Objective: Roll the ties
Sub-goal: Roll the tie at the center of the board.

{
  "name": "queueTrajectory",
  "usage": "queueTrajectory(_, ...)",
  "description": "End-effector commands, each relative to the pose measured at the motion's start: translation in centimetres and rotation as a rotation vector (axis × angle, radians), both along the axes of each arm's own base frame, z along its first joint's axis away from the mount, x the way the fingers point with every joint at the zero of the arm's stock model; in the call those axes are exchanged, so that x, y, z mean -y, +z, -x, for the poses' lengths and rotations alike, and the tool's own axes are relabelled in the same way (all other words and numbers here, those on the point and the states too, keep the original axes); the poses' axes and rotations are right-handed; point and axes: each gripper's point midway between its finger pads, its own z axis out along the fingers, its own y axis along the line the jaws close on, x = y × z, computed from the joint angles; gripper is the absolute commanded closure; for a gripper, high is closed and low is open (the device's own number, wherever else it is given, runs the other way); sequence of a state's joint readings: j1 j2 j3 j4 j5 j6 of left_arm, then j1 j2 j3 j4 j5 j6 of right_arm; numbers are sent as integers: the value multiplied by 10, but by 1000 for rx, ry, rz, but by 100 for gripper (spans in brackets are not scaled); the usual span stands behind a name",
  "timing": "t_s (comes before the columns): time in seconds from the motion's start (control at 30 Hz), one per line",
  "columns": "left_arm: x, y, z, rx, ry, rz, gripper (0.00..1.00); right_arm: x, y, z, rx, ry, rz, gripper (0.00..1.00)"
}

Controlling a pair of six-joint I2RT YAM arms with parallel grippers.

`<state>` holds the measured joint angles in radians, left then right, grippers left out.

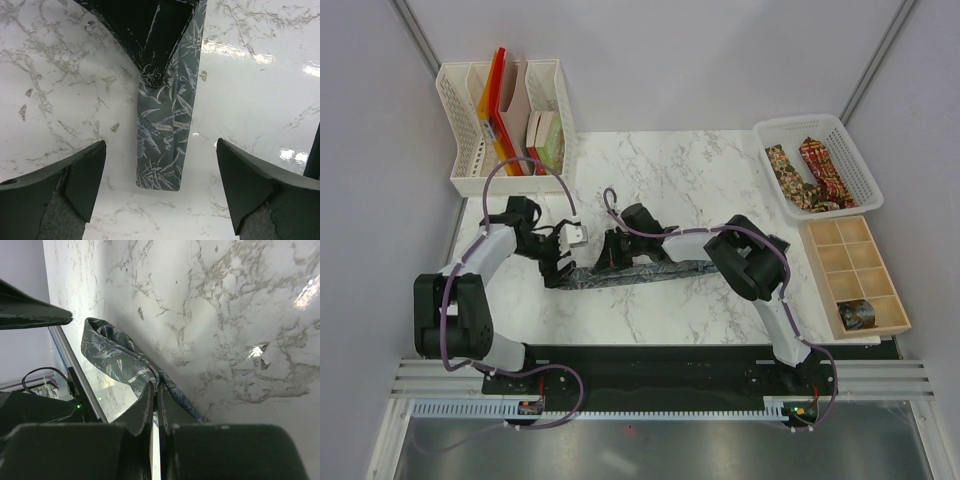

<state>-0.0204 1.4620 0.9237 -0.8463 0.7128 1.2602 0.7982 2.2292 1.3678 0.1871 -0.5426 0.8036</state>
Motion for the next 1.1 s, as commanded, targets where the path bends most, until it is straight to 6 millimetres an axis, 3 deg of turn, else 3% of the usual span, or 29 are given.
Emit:
queueTrajectory(0.0, 9, -14, -6, 13, -5, -3, 2, 0, 18, -5, 41, 3, -12, 100)
queueTrajectory(0.13, 7, -37, -6, 59, -40, -80, 4, 0, 20, -3, 31, 7, -20, 100)
queueTrajectory(0.33, -4, -62, -4, 47, -86, -179, 19, -1, 29, 1, 22, 18, -46, 100)
queueTrajectory(0.7, -11, -66, -17, 83, -55, -225, 44, -3, 61, 11, -14, 26, -108, 100)
queueTrajectory(0.83, -12, -61, -12, 104, -61, -223, 42, 2, 50, 6, 17, 13, -69, 100)
queueTrajectory(1.07, -12, -55, -4, 123, -106, -215, 43, 16, 1, -11, 56, -15, 71, 100)
